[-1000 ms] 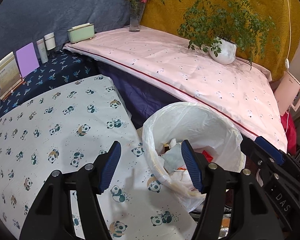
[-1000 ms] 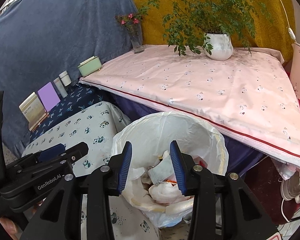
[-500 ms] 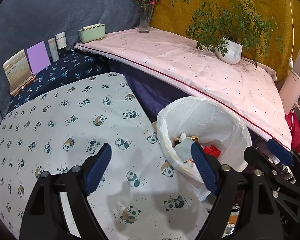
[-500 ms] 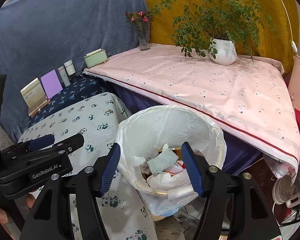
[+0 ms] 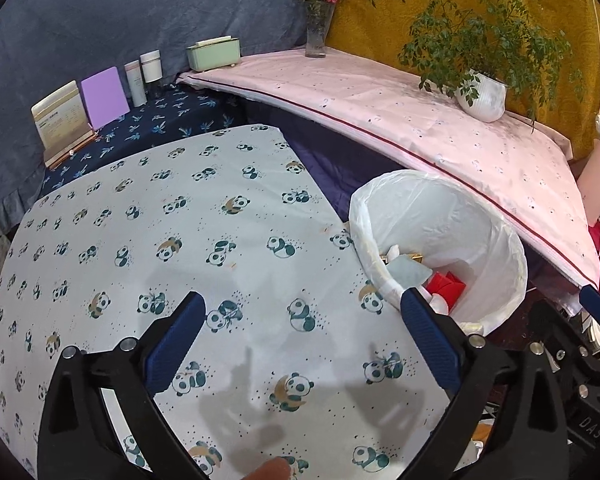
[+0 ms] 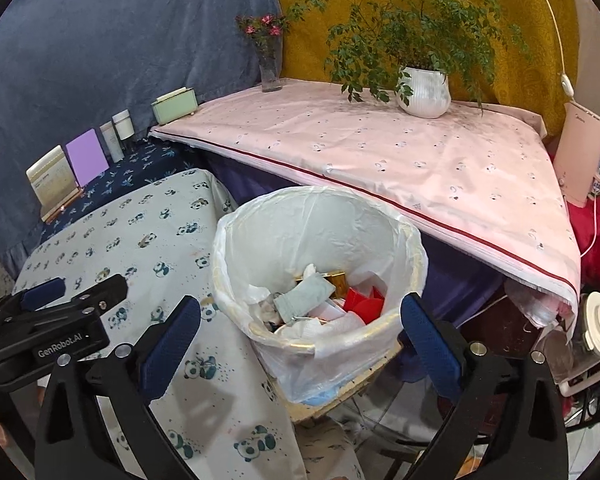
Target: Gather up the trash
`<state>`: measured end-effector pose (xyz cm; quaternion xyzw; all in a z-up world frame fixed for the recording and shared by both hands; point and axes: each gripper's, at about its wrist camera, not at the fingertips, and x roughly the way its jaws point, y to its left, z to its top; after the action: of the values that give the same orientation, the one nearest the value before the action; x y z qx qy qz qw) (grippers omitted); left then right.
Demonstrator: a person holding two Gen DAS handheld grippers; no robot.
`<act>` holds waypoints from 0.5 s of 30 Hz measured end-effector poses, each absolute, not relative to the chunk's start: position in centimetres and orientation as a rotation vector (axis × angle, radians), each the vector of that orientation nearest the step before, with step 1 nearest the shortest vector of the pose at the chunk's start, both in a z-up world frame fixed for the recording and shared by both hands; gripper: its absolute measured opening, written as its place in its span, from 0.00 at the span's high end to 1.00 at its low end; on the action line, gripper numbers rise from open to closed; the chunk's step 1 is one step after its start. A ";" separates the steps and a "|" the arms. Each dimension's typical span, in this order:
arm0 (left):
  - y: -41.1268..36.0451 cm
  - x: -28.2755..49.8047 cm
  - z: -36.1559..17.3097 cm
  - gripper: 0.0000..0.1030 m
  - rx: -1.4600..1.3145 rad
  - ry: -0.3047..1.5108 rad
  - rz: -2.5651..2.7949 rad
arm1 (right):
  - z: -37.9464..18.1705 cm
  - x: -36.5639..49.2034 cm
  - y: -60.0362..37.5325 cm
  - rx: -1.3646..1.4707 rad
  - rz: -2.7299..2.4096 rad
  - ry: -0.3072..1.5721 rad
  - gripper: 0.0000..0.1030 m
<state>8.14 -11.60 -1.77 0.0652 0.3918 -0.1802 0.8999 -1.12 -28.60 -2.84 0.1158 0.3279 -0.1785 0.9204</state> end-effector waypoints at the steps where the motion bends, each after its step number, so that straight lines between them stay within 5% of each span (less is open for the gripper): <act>1: -11.5 7.9 -1.9 0.08 0.140 0.812 -0.370 | -3.0 -1.3 -28.5 0.232 -0.364 0.671 0.07; 15: -10.8 6.3 -2.8 0.08 0.129 0.832 -0.368 | -3.7 -3.2 -27.3 0.232 -0.346 0.686 0.07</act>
<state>6.25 -10.76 -2.78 0.0623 0.4017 -0.1777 0.8962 -3.16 -27.30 -3.68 0.1128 0.3341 -0.1684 0.9205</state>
